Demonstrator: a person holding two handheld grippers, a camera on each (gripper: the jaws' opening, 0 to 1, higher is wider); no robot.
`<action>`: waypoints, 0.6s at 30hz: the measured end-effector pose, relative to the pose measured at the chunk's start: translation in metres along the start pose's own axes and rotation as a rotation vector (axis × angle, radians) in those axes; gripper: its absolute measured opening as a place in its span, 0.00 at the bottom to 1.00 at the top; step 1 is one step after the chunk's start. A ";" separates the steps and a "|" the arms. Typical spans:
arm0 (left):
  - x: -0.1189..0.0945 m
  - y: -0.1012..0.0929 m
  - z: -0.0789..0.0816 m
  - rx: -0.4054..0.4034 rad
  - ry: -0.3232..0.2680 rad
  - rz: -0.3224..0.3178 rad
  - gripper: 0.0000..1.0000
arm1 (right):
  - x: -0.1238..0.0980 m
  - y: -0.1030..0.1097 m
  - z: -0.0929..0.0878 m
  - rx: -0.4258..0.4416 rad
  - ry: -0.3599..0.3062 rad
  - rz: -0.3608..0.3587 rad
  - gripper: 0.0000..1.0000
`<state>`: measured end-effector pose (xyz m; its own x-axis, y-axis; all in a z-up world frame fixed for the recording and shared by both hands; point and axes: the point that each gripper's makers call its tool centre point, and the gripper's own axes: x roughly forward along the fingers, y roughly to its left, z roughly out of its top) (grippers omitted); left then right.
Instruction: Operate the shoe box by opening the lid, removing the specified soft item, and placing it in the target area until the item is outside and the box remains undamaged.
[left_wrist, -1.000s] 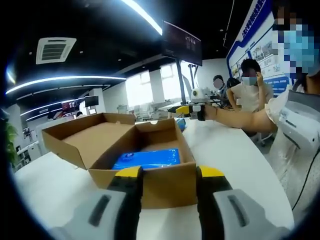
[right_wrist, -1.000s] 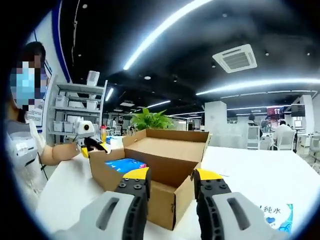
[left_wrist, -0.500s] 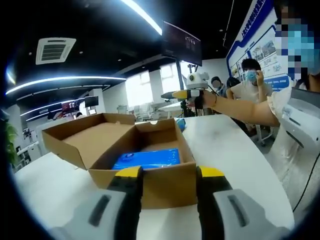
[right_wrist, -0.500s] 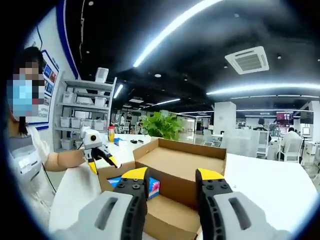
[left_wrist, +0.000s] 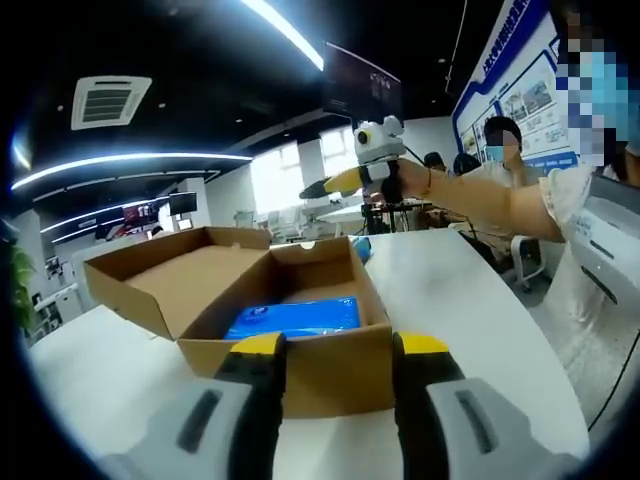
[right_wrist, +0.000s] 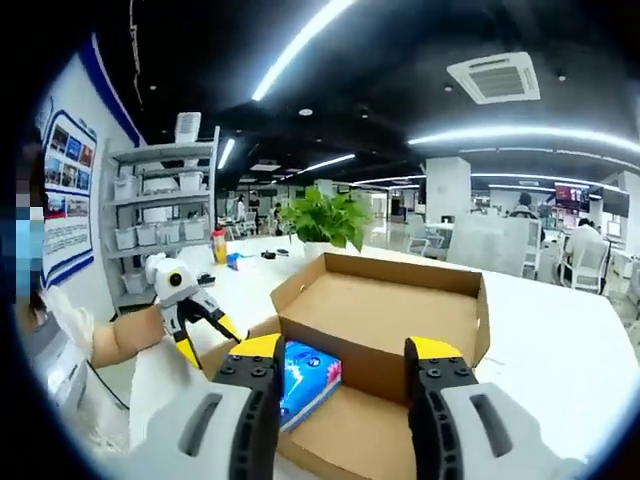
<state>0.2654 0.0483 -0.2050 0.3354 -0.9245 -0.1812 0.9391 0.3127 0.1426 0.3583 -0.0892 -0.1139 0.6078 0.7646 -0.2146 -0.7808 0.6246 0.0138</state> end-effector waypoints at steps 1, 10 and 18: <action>0.000 0.000 0.000 0.001 0.000 0.000 0.43 | 0.003 0.002 -0.001 0.024 0.020 -0.006 0.50; 0.000 -0.002 0.000 0.004 0.002 0.002 0.43 | 0.026 0.013 -0.003 0.108 0.091 -0.038 0.57; 0.001 -0.004 0.001 0.006 0.004 0.003 0.43 | 0.038 0.025 -0.007 0.123 0.158 -0.024 0.66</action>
<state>0.2622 0.0464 -0.2051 0.3384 -0.9227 -0.1847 0.9376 0.3140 0.1492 0.3606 -0.0454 -0.1287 0.5882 0.7209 -0.3666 -0.7371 0.6643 0.1236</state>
